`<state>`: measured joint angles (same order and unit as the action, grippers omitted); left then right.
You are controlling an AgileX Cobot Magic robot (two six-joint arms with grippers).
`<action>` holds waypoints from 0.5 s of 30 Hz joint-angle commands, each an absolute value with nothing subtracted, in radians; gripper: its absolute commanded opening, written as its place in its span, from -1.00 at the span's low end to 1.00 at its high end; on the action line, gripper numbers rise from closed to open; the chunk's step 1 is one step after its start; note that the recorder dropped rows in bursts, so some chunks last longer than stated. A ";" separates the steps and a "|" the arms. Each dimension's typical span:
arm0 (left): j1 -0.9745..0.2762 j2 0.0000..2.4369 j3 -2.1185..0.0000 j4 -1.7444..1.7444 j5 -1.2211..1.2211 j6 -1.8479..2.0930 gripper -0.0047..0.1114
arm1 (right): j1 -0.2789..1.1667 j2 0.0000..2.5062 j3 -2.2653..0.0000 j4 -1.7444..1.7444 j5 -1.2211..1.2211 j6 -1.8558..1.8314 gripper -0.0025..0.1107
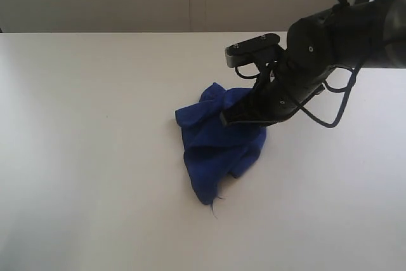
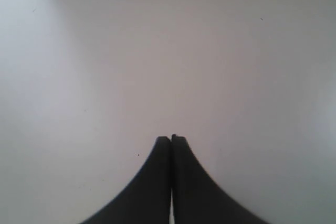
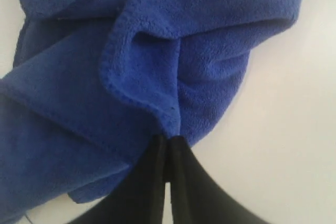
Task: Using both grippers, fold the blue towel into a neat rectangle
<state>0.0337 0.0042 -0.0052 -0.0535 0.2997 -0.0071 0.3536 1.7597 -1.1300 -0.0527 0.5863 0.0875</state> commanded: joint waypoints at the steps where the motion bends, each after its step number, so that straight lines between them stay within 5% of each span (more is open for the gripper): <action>1: 0.038 0.000 0.000 -0.052 0.295 -0.007 -0.91 | 0.346 1.758 -1.126 -0.063 0.544 0.093 -0.96; 15: 0.038 0.000 0.000 -0.044 0.295 0.005 -0.91 | 0.346 1.758 -1.126 -0.063 0.526 0.093 -0.96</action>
